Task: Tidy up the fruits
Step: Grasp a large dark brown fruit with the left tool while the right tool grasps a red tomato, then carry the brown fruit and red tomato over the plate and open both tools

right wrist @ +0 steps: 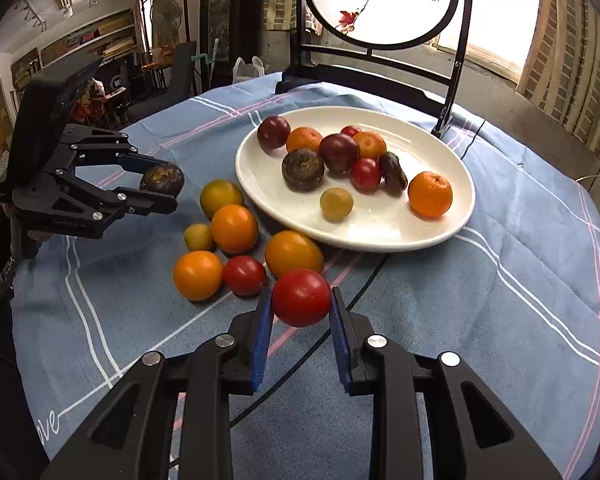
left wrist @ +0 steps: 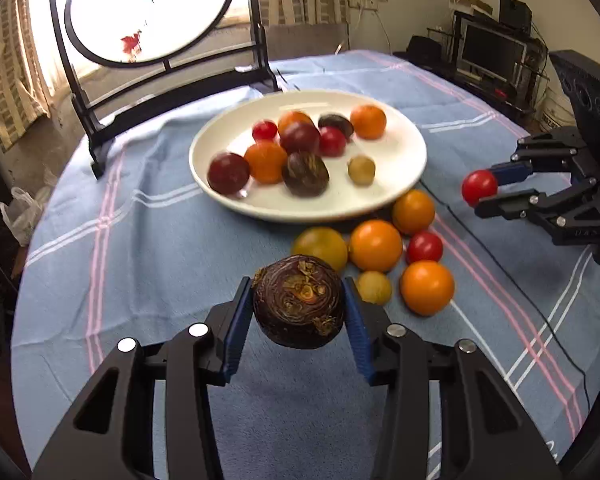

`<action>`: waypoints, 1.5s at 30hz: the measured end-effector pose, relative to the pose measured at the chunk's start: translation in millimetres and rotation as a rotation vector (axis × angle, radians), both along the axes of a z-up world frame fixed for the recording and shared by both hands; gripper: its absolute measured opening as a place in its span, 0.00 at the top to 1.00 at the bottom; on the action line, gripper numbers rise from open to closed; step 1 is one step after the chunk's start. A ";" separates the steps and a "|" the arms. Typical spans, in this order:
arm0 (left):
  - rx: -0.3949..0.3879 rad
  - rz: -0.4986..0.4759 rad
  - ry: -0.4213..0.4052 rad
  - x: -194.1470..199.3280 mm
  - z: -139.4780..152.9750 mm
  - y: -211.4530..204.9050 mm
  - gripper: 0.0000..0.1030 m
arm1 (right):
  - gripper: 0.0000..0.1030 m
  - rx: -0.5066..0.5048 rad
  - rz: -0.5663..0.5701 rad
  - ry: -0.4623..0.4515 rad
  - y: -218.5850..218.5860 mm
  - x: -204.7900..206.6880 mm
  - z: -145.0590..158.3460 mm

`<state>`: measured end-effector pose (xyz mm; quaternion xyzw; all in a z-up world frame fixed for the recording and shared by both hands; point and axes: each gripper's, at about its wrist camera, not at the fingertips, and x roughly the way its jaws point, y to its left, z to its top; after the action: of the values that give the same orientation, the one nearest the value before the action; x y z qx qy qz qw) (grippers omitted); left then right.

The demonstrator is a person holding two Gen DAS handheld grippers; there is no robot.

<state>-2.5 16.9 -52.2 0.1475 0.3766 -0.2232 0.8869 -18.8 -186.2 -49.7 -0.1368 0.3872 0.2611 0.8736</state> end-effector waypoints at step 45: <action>0.042 0.341 -0.175 119.4 25.5 -57.2 0.52 | 0.54 0.124 -0.255 -0.085 12.1 139.7 28.8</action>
<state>116.9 -40.3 -26.7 0.1188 0.3219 -0.0480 0.9381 120.9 -174.1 -20.9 -0.0432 0.3475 0.1653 0.9220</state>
